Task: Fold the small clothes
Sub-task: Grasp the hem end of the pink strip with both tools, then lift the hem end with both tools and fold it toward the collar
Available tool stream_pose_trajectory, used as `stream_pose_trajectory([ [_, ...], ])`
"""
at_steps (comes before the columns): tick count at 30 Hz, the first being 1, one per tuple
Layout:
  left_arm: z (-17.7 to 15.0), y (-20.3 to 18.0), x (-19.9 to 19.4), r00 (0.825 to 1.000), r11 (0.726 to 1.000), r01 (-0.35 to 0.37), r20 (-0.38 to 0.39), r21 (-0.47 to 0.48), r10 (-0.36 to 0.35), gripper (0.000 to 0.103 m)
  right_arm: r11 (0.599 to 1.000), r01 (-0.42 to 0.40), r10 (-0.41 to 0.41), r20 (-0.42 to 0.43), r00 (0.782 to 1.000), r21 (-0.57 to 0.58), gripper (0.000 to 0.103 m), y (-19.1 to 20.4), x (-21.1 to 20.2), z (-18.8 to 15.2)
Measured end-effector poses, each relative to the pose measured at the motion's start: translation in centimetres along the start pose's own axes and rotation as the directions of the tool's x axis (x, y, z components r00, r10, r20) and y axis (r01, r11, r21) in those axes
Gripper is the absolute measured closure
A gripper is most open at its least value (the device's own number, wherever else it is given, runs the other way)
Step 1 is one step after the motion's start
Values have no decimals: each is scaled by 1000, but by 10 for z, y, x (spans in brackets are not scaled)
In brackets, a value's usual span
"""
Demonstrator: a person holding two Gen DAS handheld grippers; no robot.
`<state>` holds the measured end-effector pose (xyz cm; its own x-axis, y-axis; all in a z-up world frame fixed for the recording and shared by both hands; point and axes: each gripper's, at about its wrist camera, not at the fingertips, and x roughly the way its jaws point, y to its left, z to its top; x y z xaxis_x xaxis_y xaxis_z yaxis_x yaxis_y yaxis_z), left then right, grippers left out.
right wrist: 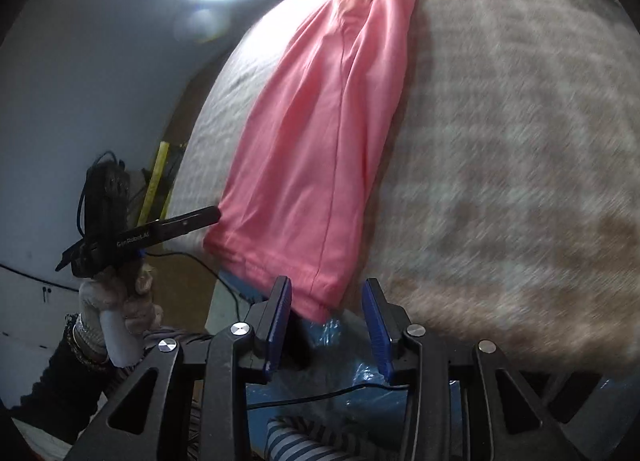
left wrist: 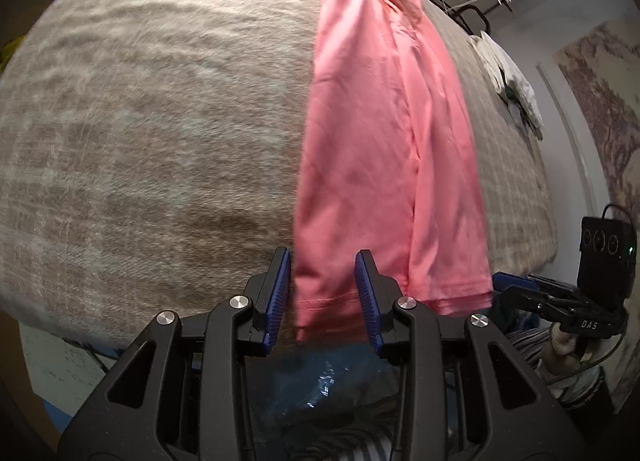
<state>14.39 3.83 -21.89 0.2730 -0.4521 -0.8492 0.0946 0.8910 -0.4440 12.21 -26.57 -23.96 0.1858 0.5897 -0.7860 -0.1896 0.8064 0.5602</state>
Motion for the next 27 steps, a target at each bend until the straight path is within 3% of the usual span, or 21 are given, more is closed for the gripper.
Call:
stream_pose_trajectory([
  [1,-1,-4,1,1000,1000,-6,4,16,6,70,1000,3,-3,-6,1000,-5,64,0,4,-2],
  [3,-2,-7,3,1000,1000,0,2,22,0,82,1000,9,-9,-13,1000,-2,66,0,11,-3],
  [4,-2,-8,5,1000,1000,-3,1,26,3,98,1000,9,-9,-10,1000,0,70,0,15,-4],
  [6,-2,-11,7,1000,999,-6,10,41,5,101,1000,7,-7,5,1000,-6,85,3,17,-2],
  [7,-2,-12,6,1000,999,-2,17,44,1,102,1000,-8,8,-5,1000,-12,100,4,19,-2],
  [11,-6,-15,-31,992,998,45,115,34,-49,103,999,10,-11,-5,1000,-45,103,18,20,-10],
  [14,-17,-11,-50,983,998,48,173,37,-54,103,997,2,5,84,996,-83,103,34,-17,-11],
  [17,-24,-3,-27,996,1000,30,85,7,-31,103,988,61,-40,141,989,-144,103,46,-43,-15],
  [19,-26,-5,-14,999,1000,2,51,18,-3,103,980,101,-84,103,991,-173,103,50,-29,-18],
  [22,-28,-10,-15,998,999,-21,58,42,18,103,974,138,-132,45,990,-179,103,44,-3,-20],
  [24,-29,-12,-27,996,999,-10,92,49,5,103,983,122,-120,25,992,-135,103,36,2,-20],
  [27,-28,-11,-23,996,998,-29,88,55,24,103,991,58,-49,73,996,-120,103,37,-15,-18],
])
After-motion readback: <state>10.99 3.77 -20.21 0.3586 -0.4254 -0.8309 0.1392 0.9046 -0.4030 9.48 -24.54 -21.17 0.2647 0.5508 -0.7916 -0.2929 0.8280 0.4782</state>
